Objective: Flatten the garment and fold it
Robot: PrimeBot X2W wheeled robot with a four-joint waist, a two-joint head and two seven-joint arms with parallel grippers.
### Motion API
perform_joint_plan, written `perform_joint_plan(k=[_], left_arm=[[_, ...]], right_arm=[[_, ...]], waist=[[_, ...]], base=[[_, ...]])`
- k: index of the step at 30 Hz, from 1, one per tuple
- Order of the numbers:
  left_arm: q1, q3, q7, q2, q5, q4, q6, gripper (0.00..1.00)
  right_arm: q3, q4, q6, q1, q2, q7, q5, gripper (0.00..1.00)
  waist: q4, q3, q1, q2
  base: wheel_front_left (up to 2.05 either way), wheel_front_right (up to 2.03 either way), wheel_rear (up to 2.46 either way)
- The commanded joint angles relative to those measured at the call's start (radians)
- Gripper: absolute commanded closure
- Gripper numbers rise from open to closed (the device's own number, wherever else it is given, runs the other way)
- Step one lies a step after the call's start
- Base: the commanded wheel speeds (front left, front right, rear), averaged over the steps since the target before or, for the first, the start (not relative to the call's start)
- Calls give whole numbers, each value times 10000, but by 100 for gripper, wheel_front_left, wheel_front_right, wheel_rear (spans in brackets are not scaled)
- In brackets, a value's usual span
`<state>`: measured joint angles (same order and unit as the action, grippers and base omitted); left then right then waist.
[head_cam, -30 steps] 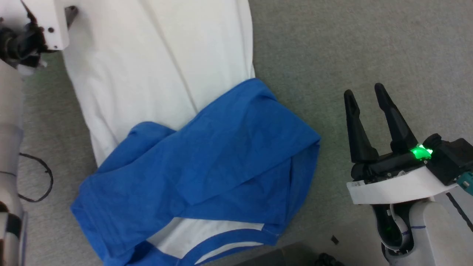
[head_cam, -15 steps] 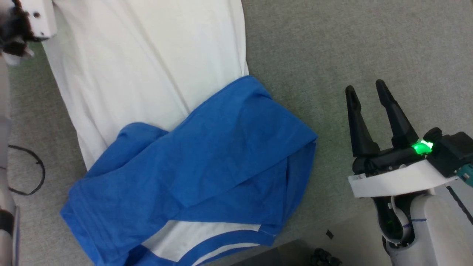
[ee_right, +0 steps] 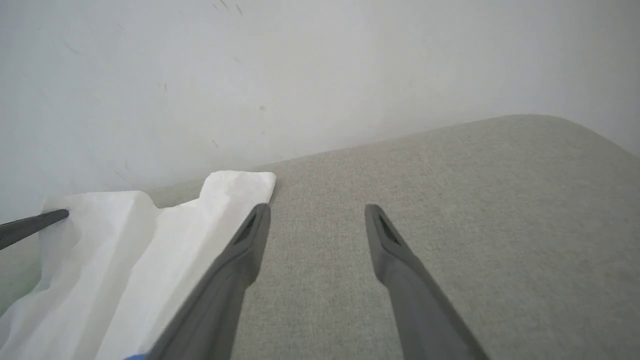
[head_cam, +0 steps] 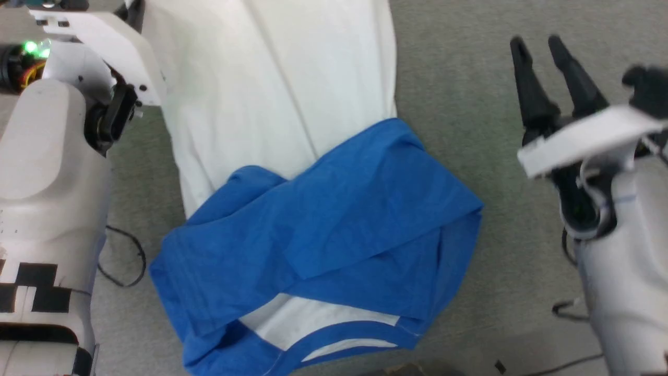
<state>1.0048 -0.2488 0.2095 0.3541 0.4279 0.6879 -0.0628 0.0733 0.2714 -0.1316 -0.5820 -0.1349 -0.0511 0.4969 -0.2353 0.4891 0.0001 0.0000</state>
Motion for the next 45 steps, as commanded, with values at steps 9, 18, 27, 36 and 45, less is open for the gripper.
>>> perform_joint_plan(k=[9,18,27,36,45], left_arm=[[19,-115,-964,-380,-124,-1259,133,100],[594,-514,-1065,-919,-150,-2260,86,100],[1069,-777,-1220,-1211,-108,-2752,-35,100],[1044,-895,-1304,-1185,-18,-2746,-100,100],[942,-898,-1465,-1070,160,-2265,-184,100]], right_arm=[[667,3300,9,-3524,-853,2086,1362,0],[1418,5907,9,-6481,-1240,4350,2045,0],[1950,7330,9,-8035,-1394,5187,2058,0],[2835,8786,9,-8187,-1228,7346,2029,23],[3322,8164,9,-8047,-1532,6149,1938,100]], waist=[[1320,313,-1,0],[2253,1092,-1,0],[2875,1786,-1,0],[2963,1979,-1,0],[2900,1614,-1,0]], base=[[0,0,0],[0,0,0],[0,0,0],[0,0,0],[0,0,0]])
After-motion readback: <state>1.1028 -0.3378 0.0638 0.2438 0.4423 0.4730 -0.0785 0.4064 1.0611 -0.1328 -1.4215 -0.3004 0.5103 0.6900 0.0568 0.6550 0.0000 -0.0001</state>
